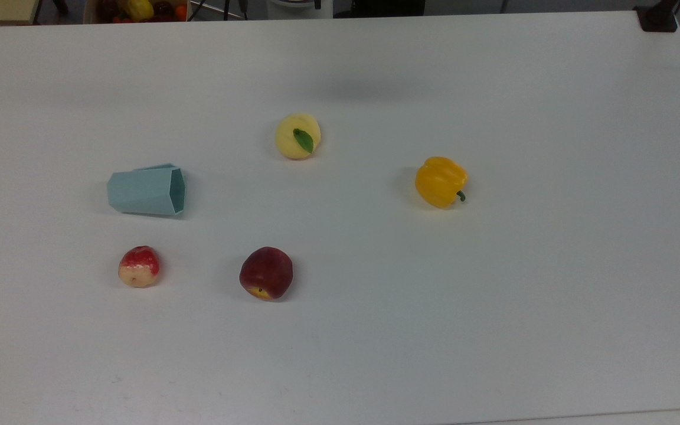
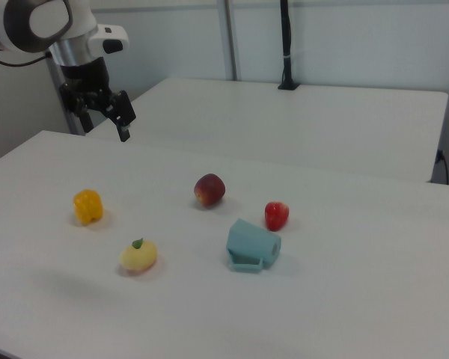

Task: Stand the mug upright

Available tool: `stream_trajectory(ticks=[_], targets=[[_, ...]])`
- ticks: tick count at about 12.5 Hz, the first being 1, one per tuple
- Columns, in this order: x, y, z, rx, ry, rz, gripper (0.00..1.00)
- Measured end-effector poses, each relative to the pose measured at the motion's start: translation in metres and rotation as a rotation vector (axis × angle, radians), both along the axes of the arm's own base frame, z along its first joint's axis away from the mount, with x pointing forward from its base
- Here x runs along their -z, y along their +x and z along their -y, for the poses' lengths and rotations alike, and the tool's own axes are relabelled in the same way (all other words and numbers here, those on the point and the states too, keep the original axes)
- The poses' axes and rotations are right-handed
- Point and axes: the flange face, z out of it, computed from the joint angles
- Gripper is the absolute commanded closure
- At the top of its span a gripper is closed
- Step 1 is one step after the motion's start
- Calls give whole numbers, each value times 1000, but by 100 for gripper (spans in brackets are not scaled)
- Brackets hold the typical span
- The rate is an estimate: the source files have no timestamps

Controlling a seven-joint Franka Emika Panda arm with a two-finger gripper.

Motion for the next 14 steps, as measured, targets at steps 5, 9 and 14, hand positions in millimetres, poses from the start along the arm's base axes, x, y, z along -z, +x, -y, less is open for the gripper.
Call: stream_trajectory(ticks=[5,9,14], targets=[[0,0,0,1,0,1,0],[1,21,4,10,-3,16,0],[52,65,9,-14,-232,-39,0]])
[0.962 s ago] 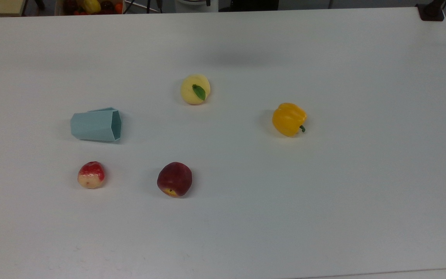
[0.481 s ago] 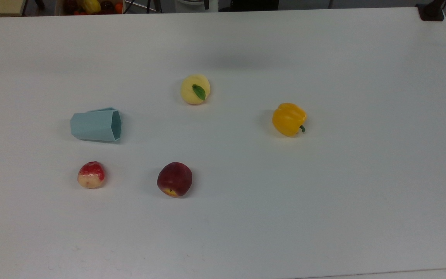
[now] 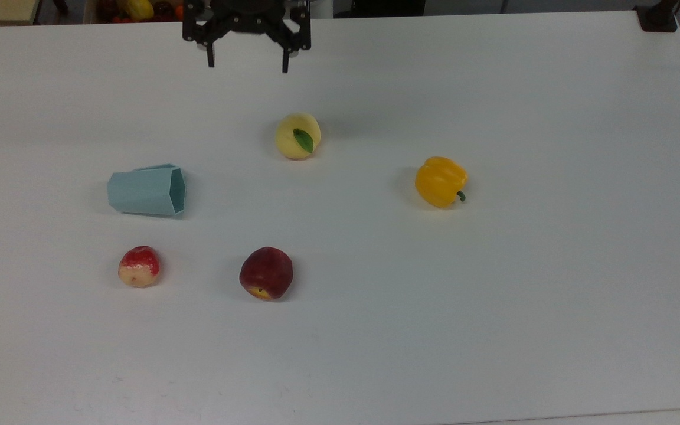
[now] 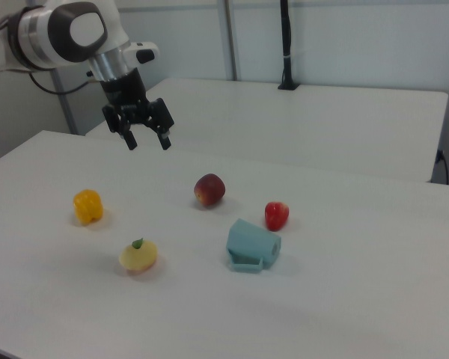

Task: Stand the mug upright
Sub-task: 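Move the open gripper down toward the tipped teal mug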

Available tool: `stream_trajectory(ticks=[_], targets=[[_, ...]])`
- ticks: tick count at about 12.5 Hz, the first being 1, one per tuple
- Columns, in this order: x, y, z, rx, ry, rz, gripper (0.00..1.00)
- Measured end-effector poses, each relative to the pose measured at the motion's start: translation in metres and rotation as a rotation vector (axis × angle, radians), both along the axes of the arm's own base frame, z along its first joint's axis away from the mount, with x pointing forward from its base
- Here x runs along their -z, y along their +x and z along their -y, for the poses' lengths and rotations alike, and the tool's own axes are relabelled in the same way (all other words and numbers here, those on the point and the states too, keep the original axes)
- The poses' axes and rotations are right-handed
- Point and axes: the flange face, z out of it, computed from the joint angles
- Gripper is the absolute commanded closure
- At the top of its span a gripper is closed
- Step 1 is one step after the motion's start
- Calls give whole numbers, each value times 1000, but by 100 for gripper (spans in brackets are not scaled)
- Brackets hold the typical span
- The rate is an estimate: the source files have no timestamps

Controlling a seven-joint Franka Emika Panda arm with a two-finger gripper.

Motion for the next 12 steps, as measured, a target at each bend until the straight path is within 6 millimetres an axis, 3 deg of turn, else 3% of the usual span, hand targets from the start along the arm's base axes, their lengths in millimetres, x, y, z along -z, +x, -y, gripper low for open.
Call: stream_trajectory(ticks=[3,7,12], targets=[[32,15,7,71,-125,-18,0],[111,52,15,133,-308,17,0],[190,69,32,149,-425,7,0]])
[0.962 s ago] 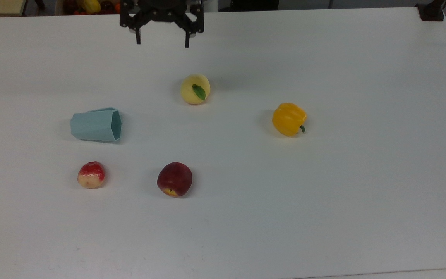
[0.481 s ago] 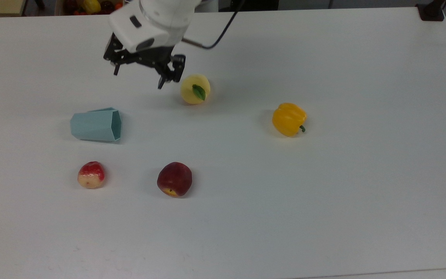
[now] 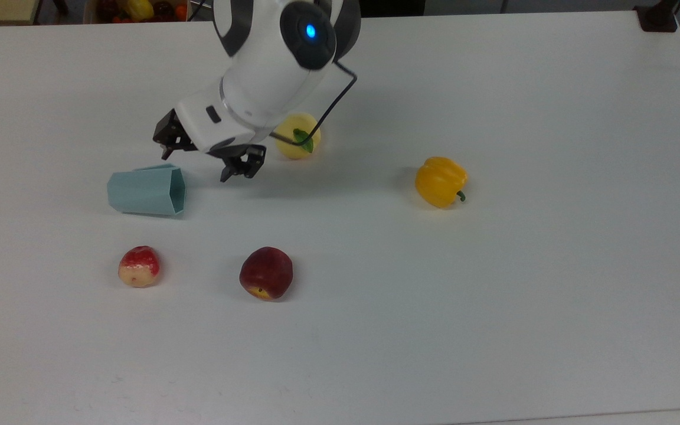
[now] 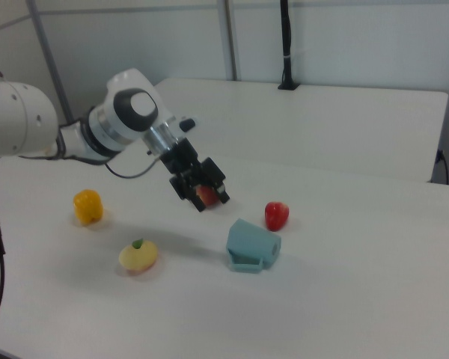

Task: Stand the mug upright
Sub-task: 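Move the open gripper down toward the tipped teal mug, then close the gripper on the teal mug's rim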

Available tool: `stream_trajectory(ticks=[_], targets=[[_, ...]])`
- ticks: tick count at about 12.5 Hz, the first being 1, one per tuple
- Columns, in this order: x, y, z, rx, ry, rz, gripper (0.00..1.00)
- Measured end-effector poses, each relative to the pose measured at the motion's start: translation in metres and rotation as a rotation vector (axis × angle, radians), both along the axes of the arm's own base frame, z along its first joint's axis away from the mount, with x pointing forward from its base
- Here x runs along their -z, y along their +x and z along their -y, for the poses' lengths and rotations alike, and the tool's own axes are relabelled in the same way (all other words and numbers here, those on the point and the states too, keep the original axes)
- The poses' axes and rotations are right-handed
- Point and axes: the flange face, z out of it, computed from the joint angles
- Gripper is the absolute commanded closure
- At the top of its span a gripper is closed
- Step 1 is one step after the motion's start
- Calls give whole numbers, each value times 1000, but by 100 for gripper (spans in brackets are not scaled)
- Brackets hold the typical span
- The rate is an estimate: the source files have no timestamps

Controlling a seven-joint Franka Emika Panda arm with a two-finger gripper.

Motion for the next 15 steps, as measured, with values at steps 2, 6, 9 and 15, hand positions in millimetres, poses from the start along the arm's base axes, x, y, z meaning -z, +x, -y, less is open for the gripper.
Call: stream_trajectory(ticks=[2,6,9,15], targets=[[30,6,18,17,-40,7,0],[59,6,55,49,-121,-8,0],[70,6,59,55,-153,1,15],[76,3,73,53,-215,2,100]])
